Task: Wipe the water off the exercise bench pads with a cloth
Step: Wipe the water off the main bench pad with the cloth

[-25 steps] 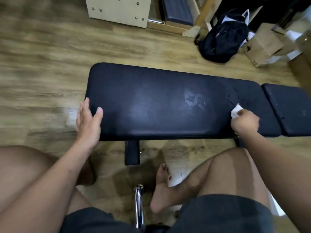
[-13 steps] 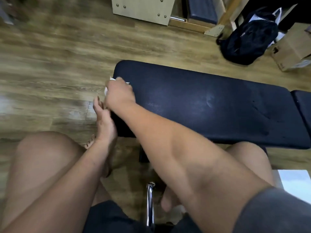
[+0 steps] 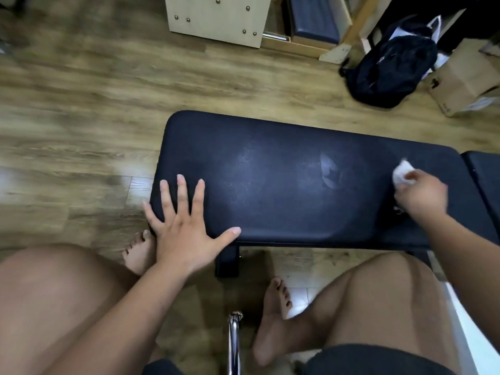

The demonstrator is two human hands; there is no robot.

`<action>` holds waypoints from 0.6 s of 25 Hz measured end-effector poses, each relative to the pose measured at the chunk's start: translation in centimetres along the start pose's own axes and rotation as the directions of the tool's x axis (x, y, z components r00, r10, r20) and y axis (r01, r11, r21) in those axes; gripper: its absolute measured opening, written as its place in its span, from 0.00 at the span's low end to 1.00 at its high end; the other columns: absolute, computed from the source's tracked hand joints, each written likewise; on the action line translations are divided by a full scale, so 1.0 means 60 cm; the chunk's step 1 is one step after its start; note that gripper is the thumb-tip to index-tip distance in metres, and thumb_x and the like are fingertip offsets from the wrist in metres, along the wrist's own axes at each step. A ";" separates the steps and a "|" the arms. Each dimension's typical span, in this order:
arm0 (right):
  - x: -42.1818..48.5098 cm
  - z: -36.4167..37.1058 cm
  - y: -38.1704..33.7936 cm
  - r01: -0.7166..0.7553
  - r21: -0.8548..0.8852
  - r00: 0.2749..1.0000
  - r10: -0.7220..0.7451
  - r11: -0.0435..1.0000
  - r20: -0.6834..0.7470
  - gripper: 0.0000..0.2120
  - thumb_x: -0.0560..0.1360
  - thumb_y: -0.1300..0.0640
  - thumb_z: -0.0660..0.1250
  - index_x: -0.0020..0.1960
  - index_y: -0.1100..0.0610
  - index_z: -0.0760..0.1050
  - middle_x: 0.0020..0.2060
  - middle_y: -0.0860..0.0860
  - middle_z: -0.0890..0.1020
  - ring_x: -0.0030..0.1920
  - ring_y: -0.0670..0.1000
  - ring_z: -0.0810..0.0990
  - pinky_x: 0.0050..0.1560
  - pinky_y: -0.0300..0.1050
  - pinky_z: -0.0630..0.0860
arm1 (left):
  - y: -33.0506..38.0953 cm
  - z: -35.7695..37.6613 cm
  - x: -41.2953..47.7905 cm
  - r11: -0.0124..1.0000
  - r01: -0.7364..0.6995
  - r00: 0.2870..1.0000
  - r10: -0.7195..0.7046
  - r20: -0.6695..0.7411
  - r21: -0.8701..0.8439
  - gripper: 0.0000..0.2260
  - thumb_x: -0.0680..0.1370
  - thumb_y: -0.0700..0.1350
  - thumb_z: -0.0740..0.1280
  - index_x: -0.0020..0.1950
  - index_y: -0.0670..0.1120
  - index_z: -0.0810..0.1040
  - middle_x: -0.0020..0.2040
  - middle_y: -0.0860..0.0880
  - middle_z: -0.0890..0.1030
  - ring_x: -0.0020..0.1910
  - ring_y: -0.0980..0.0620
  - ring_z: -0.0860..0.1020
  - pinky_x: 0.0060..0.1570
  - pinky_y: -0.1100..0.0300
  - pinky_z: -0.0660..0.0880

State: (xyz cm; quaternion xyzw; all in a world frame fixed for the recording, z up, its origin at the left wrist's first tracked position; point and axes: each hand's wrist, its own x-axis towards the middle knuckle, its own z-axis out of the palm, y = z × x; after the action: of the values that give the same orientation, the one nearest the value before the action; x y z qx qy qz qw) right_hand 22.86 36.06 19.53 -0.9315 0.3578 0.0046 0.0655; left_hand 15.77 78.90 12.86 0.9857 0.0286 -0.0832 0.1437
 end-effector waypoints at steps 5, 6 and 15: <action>-0.015 0.034 -0.169 -0.010 0.046 0.999 0.011 0.999 -0.036 0.13 0.70 0.54 0.55 0.40 0.60 0.75 0.43 0.63 0.81 0.46 0.66 0.79 0.50 0.51 0.78 | -0.005 -0.004 0.007 1.000 -0.024 0.995 0.022 0.096 0.014 0.54 0.62 0.83 0.51 0.77 0.57 0.32 0.76 0.46 0.26 0.73 0.41 0.23 0.70 0.31 0.33; -0.040 0.050 -0.233 0.088 0.039 0.996 -0.087 0.995 -0.026 0.11 0.68 0.55 0.56 0.41 0.59 0.74 0.43 0.61 0.81 0.46 0.64 0.80 0.47 0.48 0.76 | -0.005 -0.005 0.007 0.999 -0.025 0.994 0.022 0.107 0.021 0.55 0.62 0.82 0.52 0.77 0.57 0.32 0.76 0.46 0.25 0.73 0.40 0.23 0.70 0.31 0.33; -0.345 0.120 -0.597 0.736 0.204 0.606 -0.763 0.646 0.225 0.13 0.74 0.61 0.63 0.58 0.54 0.73 0.58 0.56 0.71 0.54 0.59 0.75 0.42 0.46 0.70 | 0.004 -0.039 0.021 0.996 -0.015 0.919 -0.023 0.393 0.093 0.56 0.56 0.79 0.45 0.76 0.55 0.28 0.73 0.44 0.20 0.68 0.37 0.18 0.67 0.28 0.30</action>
State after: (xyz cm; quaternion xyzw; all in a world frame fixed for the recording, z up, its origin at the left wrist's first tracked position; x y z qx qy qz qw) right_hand 31.62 77.08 17.79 -0.9798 -0.0790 0.0975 0.1554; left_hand 17.41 79.38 14.91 0.9544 -0.0027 -0.2813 0.0999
